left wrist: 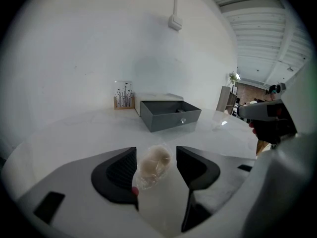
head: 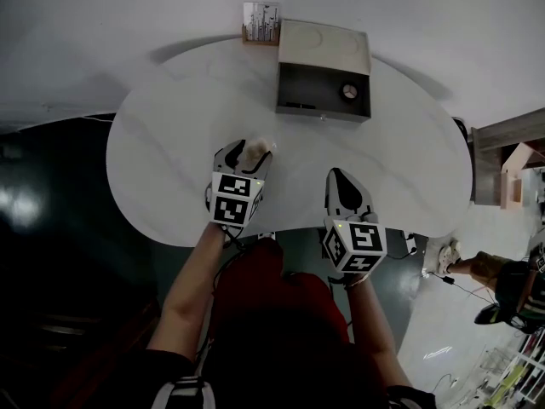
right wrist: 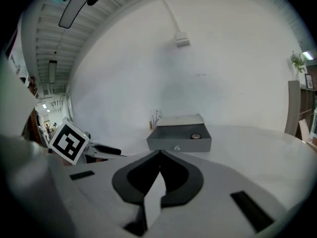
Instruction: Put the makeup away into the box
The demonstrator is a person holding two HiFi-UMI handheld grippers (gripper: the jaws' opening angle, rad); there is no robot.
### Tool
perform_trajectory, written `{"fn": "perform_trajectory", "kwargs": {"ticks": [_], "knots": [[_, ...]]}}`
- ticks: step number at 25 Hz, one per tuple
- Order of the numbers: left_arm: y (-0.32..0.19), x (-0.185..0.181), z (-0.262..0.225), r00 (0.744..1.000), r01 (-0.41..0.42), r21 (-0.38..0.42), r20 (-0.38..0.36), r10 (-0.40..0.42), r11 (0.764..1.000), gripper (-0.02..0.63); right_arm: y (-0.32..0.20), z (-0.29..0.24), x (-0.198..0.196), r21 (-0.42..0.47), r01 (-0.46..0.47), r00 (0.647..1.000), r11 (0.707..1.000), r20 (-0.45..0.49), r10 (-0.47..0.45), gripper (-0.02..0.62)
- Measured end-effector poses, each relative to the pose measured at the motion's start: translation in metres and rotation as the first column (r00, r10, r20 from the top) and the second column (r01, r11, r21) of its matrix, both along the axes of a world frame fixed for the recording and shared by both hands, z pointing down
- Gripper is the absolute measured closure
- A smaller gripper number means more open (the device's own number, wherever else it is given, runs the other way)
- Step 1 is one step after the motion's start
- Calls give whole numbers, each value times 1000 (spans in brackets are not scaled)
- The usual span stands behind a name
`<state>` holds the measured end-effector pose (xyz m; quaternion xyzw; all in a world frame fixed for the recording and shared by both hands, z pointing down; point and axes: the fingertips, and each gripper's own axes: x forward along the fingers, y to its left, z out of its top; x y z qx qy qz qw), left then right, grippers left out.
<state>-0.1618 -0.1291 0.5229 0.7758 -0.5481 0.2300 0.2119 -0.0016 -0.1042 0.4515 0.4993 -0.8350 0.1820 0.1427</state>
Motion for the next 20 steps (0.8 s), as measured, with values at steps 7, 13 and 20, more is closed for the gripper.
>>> {"fn": "perform_trajectory", "kwargs": {"ticks": [7,13,20], "knots": [[-11,6,14,993,-72,-63,85,77,995,373,-11,5,-6,-11,-5,1000,1000,-8,5,583],[-17,4,25,993,-91,-126,68,100,988,373,-16,8,-11,-21,-15,1000,1000,-14,15,583],[-19,5,31,995,-74,-155,53,83,985,375,-19,10,-12,-26,-28,999,999,-22,28,583]]}}
